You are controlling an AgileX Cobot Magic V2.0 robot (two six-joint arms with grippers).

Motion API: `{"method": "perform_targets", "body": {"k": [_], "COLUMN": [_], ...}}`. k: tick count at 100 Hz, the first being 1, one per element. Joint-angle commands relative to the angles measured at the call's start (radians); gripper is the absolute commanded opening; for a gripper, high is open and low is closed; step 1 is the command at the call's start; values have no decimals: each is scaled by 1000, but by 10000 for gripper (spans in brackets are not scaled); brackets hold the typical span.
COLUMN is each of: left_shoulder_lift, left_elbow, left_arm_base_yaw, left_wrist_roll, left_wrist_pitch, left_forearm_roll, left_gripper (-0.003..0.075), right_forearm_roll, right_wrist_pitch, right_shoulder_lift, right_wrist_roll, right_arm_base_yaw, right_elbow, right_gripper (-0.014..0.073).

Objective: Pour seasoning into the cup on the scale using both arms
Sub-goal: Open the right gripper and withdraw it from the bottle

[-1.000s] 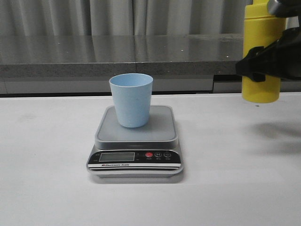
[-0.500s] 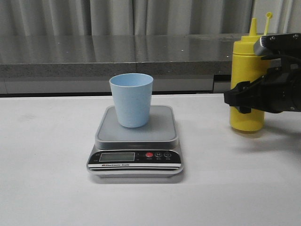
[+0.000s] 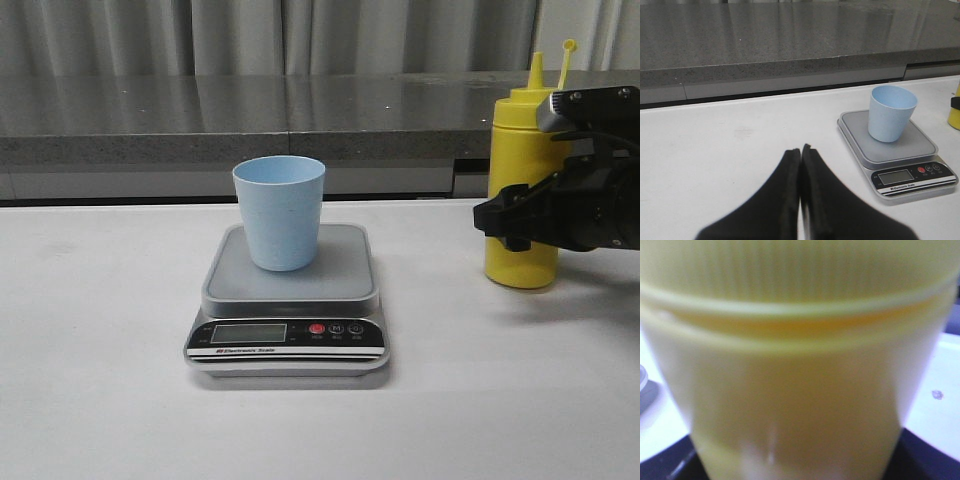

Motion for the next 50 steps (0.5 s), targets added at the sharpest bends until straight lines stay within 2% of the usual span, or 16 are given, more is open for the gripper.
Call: {"method": "perform_targets", "body": {"k": [1, 15, 50], "left_shoulder_lift": [12, 12, 12], "left_elbow": [-25, -25, -25], "left_arm_base_yaw": [2, 2, 2], "left_wrist_roll": [-9, -9, -9], "left_wrist_pitch": [-80, -80, -80], "left_forearm_roll": [-19, -19, -19], "left_gripper": [-20, -20, -20], "right_forearm_roll": [3, 3, 53], "right_wrist_pitch": [-77, -77, -47], "right_shoulder_lift": [-41, -50, -144], "right_wrist_roll": [-6, -6, -6], "right_arm_base_yaw": [-6, -6, -6], "right_elbow": [-17, -1, 89], "right_gripper": [513, 605, 605]}}
